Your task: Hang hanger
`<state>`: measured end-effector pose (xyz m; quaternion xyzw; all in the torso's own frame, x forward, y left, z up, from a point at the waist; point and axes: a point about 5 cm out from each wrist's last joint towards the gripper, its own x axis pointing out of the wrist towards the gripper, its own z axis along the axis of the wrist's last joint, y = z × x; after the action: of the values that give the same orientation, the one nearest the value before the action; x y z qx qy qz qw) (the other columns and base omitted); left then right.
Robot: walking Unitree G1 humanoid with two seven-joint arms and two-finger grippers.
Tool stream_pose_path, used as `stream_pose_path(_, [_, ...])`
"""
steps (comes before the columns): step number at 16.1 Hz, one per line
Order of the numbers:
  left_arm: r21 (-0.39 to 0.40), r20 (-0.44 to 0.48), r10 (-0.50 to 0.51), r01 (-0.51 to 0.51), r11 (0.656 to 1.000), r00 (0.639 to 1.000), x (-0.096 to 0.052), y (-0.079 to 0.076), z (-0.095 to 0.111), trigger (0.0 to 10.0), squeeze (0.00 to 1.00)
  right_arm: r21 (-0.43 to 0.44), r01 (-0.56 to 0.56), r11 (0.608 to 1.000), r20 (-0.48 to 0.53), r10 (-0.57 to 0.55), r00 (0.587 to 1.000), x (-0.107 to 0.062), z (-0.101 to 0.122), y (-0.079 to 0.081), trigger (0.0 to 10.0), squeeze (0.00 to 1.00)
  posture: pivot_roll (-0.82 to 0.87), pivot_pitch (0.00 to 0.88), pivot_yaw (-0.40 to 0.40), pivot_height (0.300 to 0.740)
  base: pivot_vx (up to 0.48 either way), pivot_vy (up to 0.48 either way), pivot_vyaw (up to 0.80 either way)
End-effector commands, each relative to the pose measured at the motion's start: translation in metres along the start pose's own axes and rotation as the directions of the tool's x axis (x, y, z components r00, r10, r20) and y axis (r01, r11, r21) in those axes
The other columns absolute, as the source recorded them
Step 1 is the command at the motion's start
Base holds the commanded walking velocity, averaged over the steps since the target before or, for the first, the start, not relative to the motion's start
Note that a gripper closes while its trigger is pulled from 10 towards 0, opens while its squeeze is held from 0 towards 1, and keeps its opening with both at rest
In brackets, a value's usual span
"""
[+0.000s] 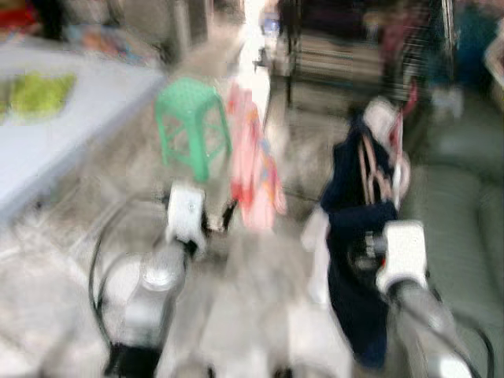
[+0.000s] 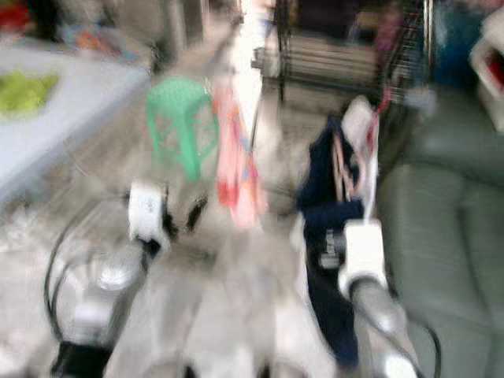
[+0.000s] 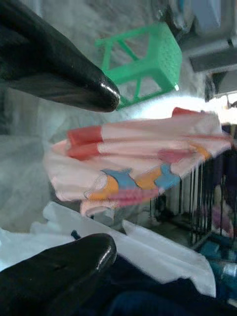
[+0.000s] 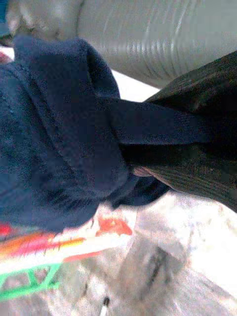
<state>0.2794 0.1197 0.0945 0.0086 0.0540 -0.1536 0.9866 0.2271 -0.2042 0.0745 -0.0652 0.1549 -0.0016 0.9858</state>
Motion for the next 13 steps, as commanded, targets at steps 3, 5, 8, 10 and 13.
stream_pose_path(3, [-0.003,0.013,0.088,-0.088,0.996,0.996,0.001,0.011,0.006,10.0,0.0,0.005,-0.056,0.998,0.088,0.055,0.995,0.002,0.018,0.008,10.0,0.0,-0.05,0.011,-0.006,0.74,0.0,0.0,0.8])
stream_pose_path(5, [0.012,0.014,0.144,-0.144,0.99,0.99,0.002,0.018,0.007,10.0,0.0,-0.002,-0.116,0.993,0.106,0.116,0.988,0.004,0.022,0.009,10.0,0.0,-0.05,0.011,-0.006,0.74,0.0,0.0,0.8])
stream_pose_path(8, [0.045,0.004,0.203,-0.203,0.978,0.979,0.002,0.027,0.003,10.0,0.0,-0.037,-0.237,0.971,0.153,0.239,0.959,0.007,0.033,0.014,10.0,0.0,-0.05,0.017,-0.006,0.74,0.0,0.0,0.8])
stream_pose_path(10, [0.05,0.01,0.211,-0.211,0.976,0.977,0.003,0.027,0.005,10.0,0.0,-0.06,-0.278,0.959,0.163,0.285,0.945,0.006,0.035,0.018,10.0,0.0,-0.04,0.021,-0.01,0.74,0.0,0.0,0.8])
stream_pose_path(13, [0.053,0.02,0.211,-0.211,0.976,0.977,0.003,0.026,0.005,10.0,0.0,-0.073,-0.322,0.944,0.176,0.33,0.927,0.005,0.036,0.025,10.0,0.0,-0.04,0.023,-0.01,0.74,0.0,0.0,0.8])
